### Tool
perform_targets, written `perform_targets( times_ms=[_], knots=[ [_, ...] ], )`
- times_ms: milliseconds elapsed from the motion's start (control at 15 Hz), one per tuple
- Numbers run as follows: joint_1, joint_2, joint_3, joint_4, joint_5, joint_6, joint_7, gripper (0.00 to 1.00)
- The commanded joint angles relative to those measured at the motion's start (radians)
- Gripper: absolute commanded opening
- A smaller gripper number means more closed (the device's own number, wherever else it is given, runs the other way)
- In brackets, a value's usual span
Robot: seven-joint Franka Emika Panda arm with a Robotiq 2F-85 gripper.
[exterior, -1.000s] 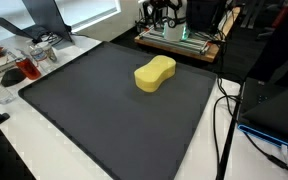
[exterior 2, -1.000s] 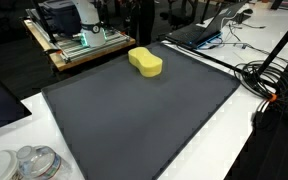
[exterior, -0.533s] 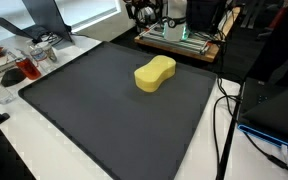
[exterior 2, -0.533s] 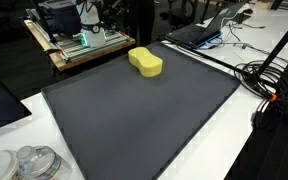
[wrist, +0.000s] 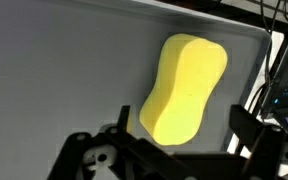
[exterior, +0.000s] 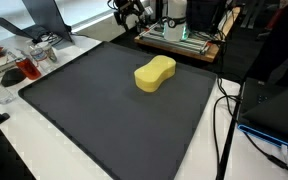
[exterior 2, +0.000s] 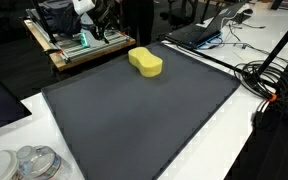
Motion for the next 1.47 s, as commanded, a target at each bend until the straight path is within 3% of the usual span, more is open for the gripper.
perform_targets(
  times_ms=[0, 200, 800, 1400],
  knots=[
    [-0.019, 0.205, 0.017, 0.157, 0.112, -0.060, -0.116, 1.00],
    [-0.053, 0.337, 0.081, 0.282, 0.134, -0.103, -0.148, 1.00],
    [-0.209, 0.628, 0.266, 0.656, 0.027, -0.168, -0.239, 1.00],
    [-0.195, 0.794, 0.386, 0.937, -0.253, -0.337, -0.269, 1.00]
  ],
)
